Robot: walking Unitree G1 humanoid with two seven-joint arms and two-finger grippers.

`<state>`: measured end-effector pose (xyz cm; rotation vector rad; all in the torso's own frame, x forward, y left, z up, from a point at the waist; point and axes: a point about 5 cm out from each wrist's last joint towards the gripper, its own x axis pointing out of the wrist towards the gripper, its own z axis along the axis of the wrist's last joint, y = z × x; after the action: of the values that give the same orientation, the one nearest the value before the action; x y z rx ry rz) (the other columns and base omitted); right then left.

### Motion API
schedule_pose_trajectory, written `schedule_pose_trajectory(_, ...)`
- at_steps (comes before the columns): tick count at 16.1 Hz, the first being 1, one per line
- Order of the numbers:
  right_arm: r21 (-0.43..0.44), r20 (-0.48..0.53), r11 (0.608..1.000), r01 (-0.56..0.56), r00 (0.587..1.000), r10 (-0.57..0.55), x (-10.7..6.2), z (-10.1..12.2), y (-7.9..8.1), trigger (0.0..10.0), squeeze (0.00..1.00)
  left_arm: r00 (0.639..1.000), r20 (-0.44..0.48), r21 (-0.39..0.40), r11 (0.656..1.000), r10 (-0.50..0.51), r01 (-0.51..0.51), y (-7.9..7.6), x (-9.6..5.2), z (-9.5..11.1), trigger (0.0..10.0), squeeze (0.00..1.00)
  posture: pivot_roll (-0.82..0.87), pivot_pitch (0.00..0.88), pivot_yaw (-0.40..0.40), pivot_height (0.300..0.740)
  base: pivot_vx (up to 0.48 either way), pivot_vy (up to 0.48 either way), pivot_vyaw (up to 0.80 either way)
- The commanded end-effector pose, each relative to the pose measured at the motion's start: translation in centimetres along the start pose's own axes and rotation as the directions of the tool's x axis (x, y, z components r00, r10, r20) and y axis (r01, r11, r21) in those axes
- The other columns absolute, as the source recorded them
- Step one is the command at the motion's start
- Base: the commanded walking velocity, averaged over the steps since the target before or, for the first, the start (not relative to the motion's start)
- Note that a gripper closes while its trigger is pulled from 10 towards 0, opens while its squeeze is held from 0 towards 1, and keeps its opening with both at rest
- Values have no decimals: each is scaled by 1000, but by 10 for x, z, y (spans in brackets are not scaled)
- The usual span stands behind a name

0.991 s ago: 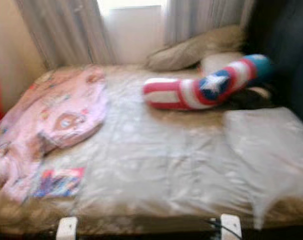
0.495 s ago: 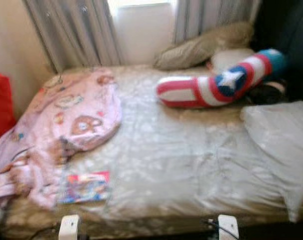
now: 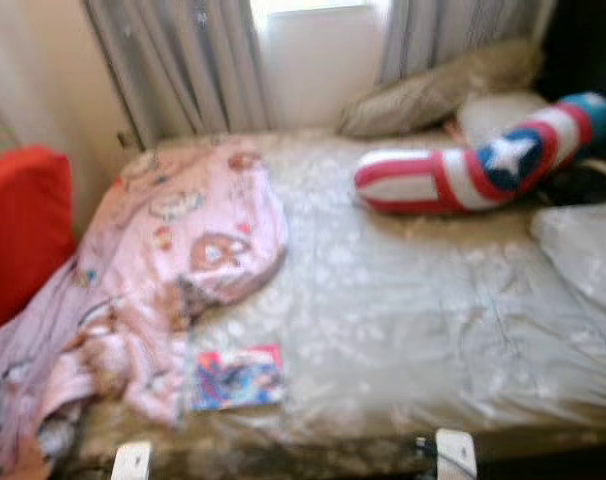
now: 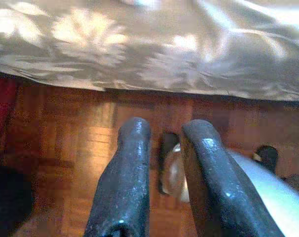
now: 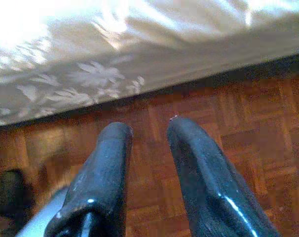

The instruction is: Clean up the room

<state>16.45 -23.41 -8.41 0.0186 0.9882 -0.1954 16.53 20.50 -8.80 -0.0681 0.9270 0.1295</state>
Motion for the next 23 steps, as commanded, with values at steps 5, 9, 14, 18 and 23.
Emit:
schedule_pose_trajectory(5, -23, 1, 999, -42, 999, 42, 0, -1, 11, 10000, 0, 1000, -1, -4, 1000, 16, -16, -6, 0, -4, 10000, 0, -2, 0, 45, 740, 0, 91, 315)
schedule_pose_trajectory(9, -16, 7, 999, -44, 999, 45, 1, 0, 11, 10000, 0, 1000, 12, -14, 1000, 15, -15, -10, 2, 5, 10000, 0, -4, 0, 40, 740, 0, 0, 800)
schedule_pose_trajectory(14, 13, 12, 999, -38, 999, 37, 1, 1, 11, 10000, 0, 1000, 6, -10, 1000, 21, -21, 1, 1, 4, 10000, 0, -1, 0, 32, 740, 0, 0, 480)
schedule_pose_trajectory(18, 35, 24, 999, -31, 999, 30, 1, 3, 11, 10000, 0, 1000, 19, 6, 1000, 16, -16, 8, 0, 7, 10000, 0, -1, 0, 33, 740, 0, -63, 0)
schedule_pose_trajectory(23, 16, 37, 999, -34, 999, 34, 2, 9, 9, 10000, 0, 998, 65, -17, 1000, 3, -2, -5, 5, 24, 10000, 0, 28, 0, -14, 740, 0, -204, 0)
